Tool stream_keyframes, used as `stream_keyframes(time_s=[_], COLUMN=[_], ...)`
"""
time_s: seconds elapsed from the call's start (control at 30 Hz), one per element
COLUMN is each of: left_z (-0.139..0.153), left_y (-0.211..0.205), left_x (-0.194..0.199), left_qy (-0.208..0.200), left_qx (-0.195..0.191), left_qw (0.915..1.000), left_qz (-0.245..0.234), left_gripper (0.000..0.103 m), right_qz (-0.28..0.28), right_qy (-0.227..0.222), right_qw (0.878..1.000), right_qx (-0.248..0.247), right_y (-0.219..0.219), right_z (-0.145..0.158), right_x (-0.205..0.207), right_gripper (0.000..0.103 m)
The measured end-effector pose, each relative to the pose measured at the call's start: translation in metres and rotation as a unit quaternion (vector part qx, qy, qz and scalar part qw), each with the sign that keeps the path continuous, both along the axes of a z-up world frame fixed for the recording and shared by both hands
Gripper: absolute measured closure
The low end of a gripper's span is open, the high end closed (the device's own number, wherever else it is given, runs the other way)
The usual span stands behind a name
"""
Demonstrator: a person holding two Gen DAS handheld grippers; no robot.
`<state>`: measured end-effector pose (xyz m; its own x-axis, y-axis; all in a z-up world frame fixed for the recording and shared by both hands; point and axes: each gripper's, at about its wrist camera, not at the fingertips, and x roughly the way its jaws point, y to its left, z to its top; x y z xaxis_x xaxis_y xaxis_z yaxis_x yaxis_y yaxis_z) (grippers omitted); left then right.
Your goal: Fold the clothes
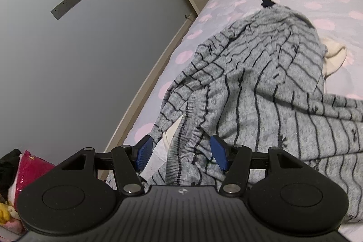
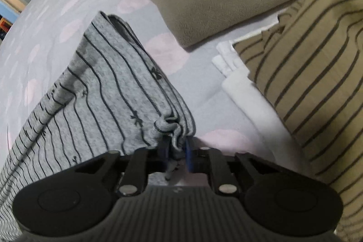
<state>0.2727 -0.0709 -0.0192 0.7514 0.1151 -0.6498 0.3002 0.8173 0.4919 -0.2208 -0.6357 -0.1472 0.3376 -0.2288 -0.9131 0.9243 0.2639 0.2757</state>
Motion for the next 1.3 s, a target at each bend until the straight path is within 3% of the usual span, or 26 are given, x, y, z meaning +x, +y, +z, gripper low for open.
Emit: stream_keyframes(time_s=[0.2,0.4,0.67,0.87,1.1,1.3], left_z=[0.015,0.029,0.036,0.032,0.027,0.002], left_y=[-0.003,-0.011,-0.019,-0.005,0.022,0.028], left_x=[-0.008,-0.016,-0.023,-0.014,0.002,0.000], left_qy=[0.025,0.067,0.121,0.153,0.174,0.234], left_qx=[-0.070,-0.150,-0.221,-0.256,-0.291,-0.284], left_qw=[0.9970,0.9851,0.9639,0.9510,0.9390,0.9267], left_qz=[-0.021,-0.051,-0.085,-0.081,-0.060,-0.075], left_gripper=[0.048,0.054,0.079,0.091,0.091,0.091], right_qz=[0.021,0.075,0.161,0.224,0.331,0.424], right_qy=[-0.066,-0.123,-0.163,-0.193,-0.160,-0.116], right_qw=[0.997,0.989,0.973,0.955,0.930,0.898], right_qx=[-0.018,-0.040,-0.039,-0.025,0.001,0.024], right_y=[0.018,0.062,0.139,0.200,0.288,0.363], right_z=[0.058,0.112,0.154,0.174,0.142,0.106], right_x=[0.026,0.081,0.176,0.254,0.306,0.344], right_gripper=[0.090,0.090,0.090,0.090,0.090,0.090])
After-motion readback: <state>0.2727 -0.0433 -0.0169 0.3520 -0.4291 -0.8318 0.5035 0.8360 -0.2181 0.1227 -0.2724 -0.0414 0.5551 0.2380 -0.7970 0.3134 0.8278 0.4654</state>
